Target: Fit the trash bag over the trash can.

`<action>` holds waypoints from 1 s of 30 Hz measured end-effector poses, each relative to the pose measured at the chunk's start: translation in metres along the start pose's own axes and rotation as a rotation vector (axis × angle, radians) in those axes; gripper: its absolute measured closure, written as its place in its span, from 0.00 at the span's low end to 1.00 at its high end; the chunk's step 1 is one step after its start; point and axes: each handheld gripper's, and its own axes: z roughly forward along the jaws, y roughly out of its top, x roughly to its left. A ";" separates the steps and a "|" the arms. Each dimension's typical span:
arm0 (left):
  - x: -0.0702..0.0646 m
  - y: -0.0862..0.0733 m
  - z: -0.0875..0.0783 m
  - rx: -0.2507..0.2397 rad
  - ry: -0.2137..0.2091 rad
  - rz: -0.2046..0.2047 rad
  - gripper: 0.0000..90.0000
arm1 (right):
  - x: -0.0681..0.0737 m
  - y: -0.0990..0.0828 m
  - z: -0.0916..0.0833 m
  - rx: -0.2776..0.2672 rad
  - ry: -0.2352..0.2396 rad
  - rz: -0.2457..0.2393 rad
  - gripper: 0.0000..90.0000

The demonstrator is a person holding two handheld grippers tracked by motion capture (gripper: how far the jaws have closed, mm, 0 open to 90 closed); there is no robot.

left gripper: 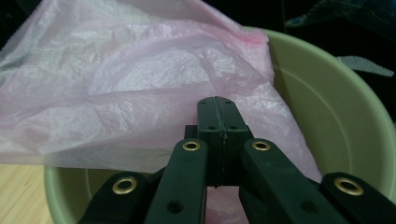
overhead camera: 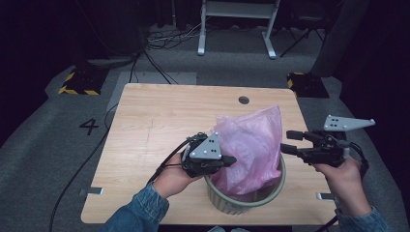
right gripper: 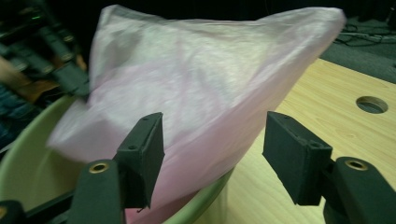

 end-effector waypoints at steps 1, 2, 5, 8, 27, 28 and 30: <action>0.002 -0.001 0.001 0.004 -0.006 -0.006 1.00 | -0.002 0.002 0.004 0.005 -0.007 0.000 0.41; 0.004 -0.003 0.001 0.009 -0.011 -0.012 1.00 | -0.004 0.005 0.009 0.008 -0.006 -0.004 0.42; 0.009 -0.007 0.000 0.006 -0.013 -0.030 1.00 | -0.006 0.009 0.021 0.017 0.004 -0.019 0.62; 0.011 -0.010 -0.006 -0.013 0.018 -0.042 0.97 | 0.003 0.010 0.030 0.055 0.021 -0.069 0.90; -0.003 0.032 0.010 -0.092 0.080 -0.031 0.70 | 0.091 -0.012 0.048 0.103 -0.009 -0.407 0.97; -0.003 0.032 0.011 -0.089 0.076 -0.027 0.74 | 0.093 -0.013 0.049 0.103 -0.005 -0.410 0.97; -0.004 0.032 0.014 -0.079 0.075 -0.010 0.84 | 0.095 -0.014 0.049 0.102 0.004 -0.410 0.95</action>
